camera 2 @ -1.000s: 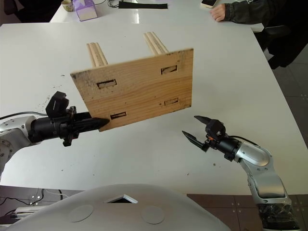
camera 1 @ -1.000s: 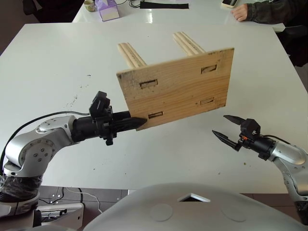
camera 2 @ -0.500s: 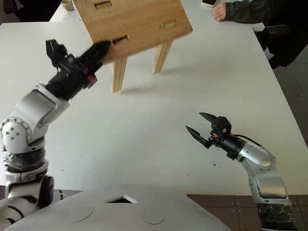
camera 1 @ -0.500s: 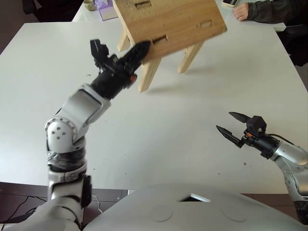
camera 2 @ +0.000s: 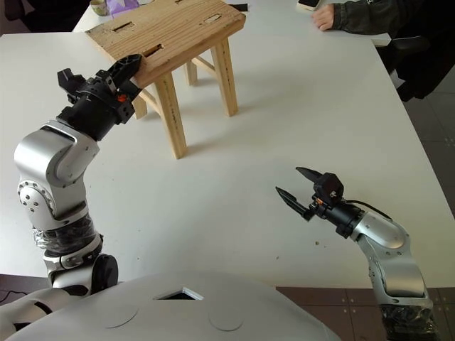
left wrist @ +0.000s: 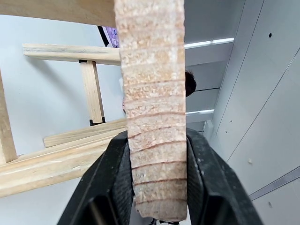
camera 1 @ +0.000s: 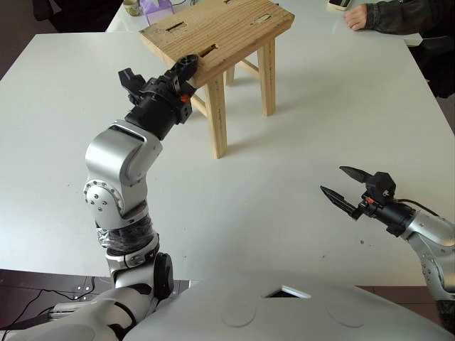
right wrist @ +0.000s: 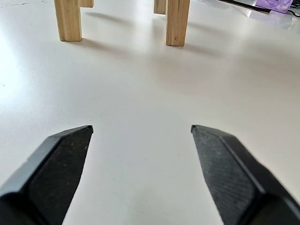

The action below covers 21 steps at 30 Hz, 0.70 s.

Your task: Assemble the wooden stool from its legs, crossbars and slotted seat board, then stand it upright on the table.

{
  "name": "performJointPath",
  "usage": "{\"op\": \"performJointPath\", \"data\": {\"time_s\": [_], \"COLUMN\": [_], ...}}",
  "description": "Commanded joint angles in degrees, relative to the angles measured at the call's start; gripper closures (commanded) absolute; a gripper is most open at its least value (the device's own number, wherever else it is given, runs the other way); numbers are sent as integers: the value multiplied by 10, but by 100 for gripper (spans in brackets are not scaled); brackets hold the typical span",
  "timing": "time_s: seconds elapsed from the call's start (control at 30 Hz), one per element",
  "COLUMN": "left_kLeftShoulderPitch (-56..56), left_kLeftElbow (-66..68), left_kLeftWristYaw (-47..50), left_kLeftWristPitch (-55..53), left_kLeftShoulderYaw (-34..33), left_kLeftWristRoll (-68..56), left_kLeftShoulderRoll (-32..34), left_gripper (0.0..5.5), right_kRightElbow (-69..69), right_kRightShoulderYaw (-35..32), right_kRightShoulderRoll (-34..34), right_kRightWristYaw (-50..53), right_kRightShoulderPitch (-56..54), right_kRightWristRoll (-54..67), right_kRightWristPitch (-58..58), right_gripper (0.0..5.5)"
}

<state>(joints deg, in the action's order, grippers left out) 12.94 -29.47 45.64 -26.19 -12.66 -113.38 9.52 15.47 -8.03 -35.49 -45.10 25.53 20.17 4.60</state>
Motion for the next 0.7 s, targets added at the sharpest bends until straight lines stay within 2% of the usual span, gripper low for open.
{"op": "performJointPath", "data": {"time_s": [0.03, 0.17, 0.23, 0.33, 0.43, 0.6, 0.7], "left_kLeftShoulderPitch": [-32, -35, -66, -137, -181, -212, -189], "left_kLeftElbow": [17, 18, 17, 44, 60, 52, 71], "left_kLeftWristYaw": [41, -18, -92, -219, -346, -513, -554], "left_kLeftWristPitch": [-35, -64, -124, -211, -257, -273, -263], "left_kLeftShoulderYaw": [42, 40, 35, -2, -17, -15, -12], "left_kLeftWristRoll": [4, 4, 5, 29, 113, 182, 180], "left_kLeftShoulderRoll": [43, 57, 111, 215, 288, 341, 349], "left_gripper": [354, 288, 254, 251, 251, 251, 251], "right_kRightElbow": [10, 13, 15, 23, 28, 47, 51], "right_kRightShoulderYaw": [7, 11, 8, -3, -14, -13, -5], "right_kRightShoulderRoll": [3, 4, 6, 14, 29, 62, 75], "right_kRightWristYaw": [-3, -2, 0, 9, 25, 58, 68], "right_kRightShoulderPitch": [6, 10, 13, 18, 23, 23, 22], "right_kRightWristRoll": [-9, -11, -9, 0, 9, 9, 2], "right_kRightWristPitch": [-4, -6, -6, -2, 0, 5, 5], "right_gripper": [161, 161, 161, 161, 161, 161, 161]}}
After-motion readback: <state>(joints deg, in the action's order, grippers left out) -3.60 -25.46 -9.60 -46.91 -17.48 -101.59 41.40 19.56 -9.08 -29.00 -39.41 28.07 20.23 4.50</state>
